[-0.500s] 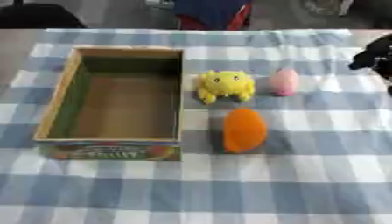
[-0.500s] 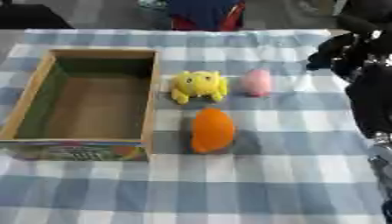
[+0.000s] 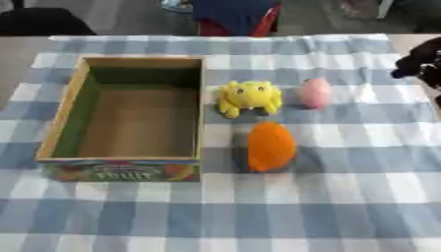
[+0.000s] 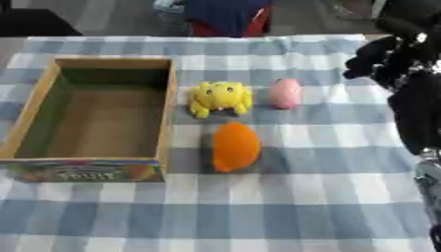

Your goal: Pick up objects on the table and place them in the box.

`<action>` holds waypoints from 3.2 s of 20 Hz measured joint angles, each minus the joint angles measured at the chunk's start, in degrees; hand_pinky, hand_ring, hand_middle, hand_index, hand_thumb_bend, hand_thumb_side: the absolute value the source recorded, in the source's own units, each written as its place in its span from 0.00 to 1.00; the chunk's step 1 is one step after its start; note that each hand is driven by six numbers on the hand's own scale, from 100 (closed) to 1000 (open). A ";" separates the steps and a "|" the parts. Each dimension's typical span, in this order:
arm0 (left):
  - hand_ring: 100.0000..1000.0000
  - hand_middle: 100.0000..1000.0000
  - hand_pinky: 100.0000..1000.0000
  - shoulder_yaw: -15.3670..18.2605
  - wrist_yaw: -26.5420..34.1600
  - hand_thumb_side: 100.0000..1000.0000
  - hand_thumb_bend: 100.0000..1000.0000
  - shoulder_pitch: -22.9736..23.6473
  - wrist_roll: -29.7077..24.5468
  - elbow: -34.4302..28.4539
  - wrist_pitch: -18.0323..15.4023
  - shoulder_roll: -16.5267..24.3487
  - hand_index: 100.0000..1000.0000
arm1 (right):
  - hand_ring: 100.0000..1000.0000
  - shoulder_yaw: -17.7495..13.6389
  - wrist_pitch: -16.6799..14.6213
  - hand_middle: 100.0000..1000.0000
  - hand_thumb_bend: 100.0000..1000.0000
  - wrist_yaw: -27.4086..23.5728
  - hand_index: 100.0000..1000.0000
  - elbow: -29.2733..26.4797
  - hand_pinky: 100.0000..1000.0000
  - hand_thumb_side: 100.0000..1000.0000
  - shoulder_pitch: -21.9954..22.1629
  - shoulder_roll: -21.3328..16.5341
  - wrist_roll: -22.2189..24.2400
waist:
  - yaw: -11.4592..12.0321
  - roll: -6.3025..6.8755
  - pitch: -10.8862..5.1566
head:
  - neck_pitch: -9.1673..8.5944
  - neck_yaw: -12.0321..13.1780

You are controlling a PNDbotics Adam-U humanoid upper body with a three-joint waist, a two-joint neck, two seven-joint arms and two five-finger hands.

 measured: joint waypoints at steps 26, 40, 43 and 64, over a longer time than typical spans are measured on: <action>0.57 0.52 0.19 -0.08 0.39 0.82 0.09 1.01 -0.43 0.00 0.41 0.61 0.79 | 0.76 5.80 -0.32 0.71 0.05 20.72 0.85 -0.01 0.66 1.00 -0.15 -17.10 7.89 | -3.23 0.15 -2.82 | 3.31 1.16; 0.57 0.52 0.19 -1.10 1.33 0.82 0.09 0.84 -2.02 0.00 0.98 1.08 0.79 | 0.78 12.70 1.42 0.71 0.25 28.55 0.83 -0.33 0.68 1.00 -7.84 -27.11 10.19 | -2.81 -0.42 -4.11 | 4.06 -0.27; 0.57 0.52 0.18 -1.23 1.49 0.82 0.09 0.67 -2.12 0.00 0.99 1.09 0.79 | 0.79 14.32 1.15 0.72 0.31 29.74 0.85 -0.34 0.68 1.00 -9.68 -27.76 11.52 | -2.79 -0.42 -4.12 | 4.06 -0.51; 0.57 0.52 0.19 -3.18 4.05 0.82 0.07 -2.70 -4.47 0.00 0.91 1.06 0.79 | 0.80 23.03 5.24 0.76 0.42 34.68 1.00 6.85 0.69 0.48 -20.90 -16.71 30.78 | -2.36 -0.41 -3.57 | 3.47 -0.78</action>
